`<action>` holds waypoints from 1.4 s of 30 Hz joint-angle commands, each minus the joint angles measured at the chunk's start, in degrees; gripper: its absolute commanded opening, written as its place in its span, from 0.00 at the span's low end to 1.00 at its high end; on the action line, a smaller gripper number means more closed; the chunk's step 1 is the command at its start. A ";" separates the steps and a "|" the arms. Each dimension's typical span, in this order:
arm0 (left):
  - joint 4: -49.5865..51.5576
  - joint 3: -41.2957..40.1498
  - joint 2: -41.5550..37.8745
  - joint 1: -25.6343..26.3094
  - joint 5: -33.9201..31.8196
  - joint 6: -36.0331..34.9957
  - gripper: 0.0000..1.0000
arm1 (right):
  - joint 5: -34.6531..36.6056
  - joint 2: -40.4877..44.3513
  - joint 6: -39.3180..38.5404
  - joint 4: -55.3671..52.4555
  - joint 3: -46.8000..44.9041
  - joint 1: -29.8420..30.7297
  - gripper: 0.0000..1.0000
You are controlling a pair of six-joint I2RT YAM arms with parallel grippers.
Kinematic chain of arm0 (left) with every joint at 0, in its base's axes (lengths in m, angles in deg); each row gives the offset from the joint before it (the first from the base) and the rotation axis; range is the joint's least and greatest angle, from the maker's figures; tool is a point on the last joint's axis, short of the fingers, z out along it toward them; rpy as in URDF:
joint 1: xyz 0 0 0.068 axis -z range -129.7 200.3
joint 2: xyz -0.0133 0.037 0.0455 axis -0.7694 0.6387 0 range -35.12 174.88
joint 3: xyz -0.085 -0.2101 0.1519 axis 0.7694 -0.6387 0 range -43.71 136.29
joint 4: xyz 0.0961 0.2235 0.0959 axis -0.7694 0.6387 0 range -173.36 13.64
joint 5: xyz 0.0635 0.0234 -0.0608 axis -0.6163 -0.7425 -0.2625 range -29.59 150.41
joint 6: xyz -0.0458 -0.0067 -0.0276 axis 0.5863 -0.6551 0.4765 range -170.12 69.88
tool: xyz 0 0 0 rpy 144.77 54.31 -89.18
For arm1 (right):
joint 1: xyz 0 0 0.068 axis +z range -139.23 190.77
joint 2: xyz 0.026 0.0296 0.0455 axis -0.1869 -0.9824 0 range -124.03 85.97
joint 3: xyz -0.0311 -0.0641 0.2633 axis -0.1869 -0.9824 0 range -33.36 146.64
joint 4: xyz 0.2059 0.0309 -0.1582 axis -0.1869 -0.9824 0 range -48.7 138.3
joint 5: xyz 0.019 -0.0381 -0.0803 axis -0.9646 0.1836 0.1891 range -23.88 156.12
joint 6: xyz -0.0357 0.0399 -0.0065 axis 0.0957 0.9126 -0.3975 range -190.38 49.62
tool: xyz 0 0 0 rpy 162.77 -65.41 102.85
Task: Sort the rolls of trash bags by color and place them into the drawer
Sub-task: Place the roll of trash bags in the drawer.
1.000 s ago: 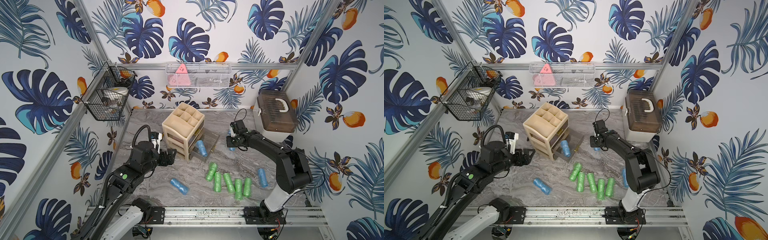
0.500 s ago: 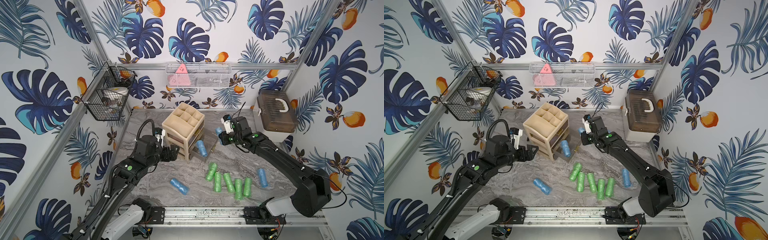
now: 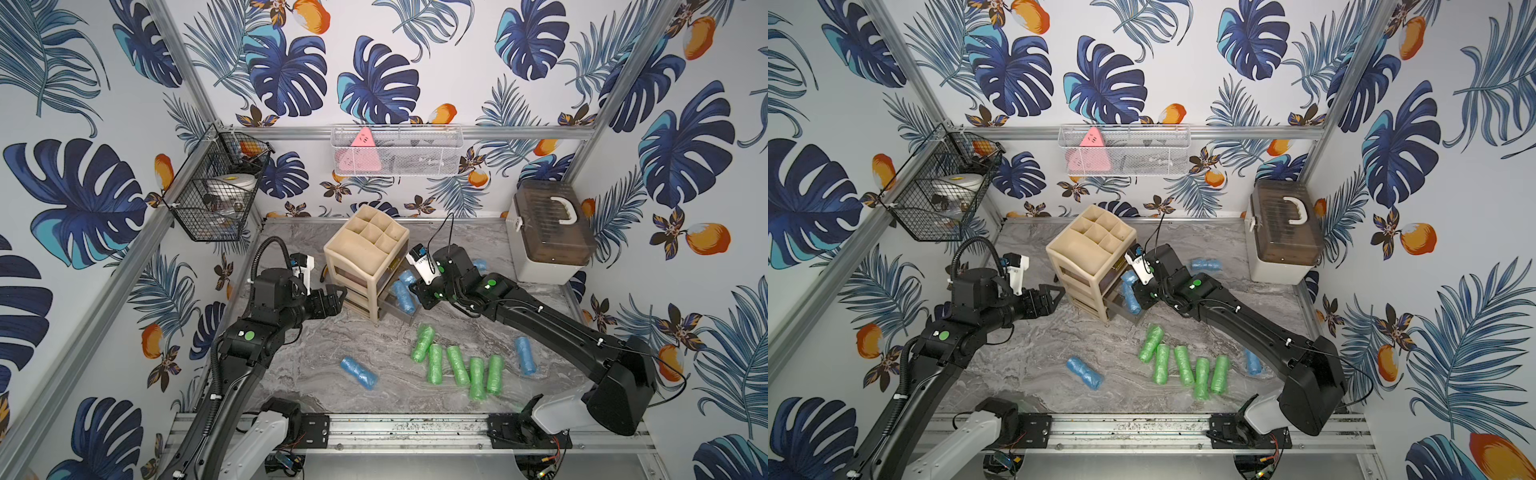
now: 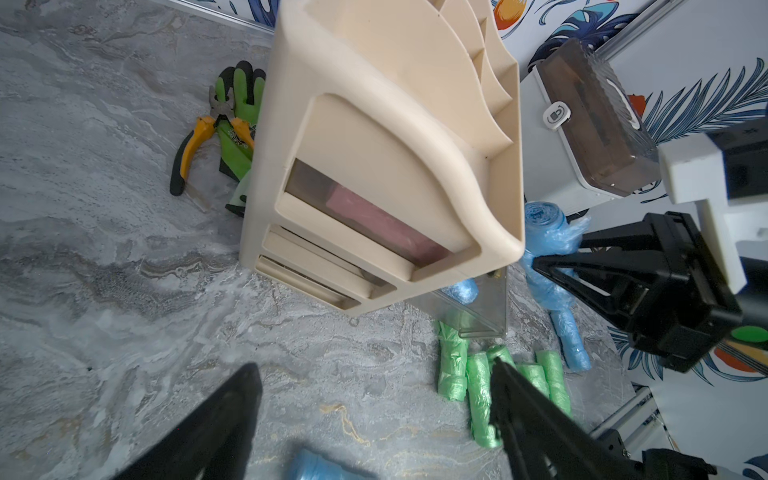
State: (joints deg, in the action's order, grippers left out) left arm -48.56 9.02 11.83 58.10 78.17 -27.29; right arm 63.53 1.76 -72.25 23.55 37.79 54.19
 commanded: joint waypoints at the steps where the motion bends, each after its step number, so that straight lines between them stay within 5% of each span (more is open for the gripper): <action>1: -1.67 -1.62 -1.53 -0.45 1.39 1.89 0.90 | -0.45 -1.12 -1.87 -0.03 0.75 1.16 0.00; 32: -1.19 -3.62 -3.27 -0.58 1.38 2.68 0.90 | 16.04 -14.83 1.33 1.90 7.76 -0.66 0.06; 42: -1.68 -3.60 -2.55 -0.59 1.49 2.83 0.89 | 14.58 -13.17 1.63 2.13 6.57 -1.32 0.45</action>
State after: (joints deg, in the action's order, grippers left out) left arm -48.69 5.33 9.10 57.61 79.45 -24.58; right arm 78.48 -12.49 -71.23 25.47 44.68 52.79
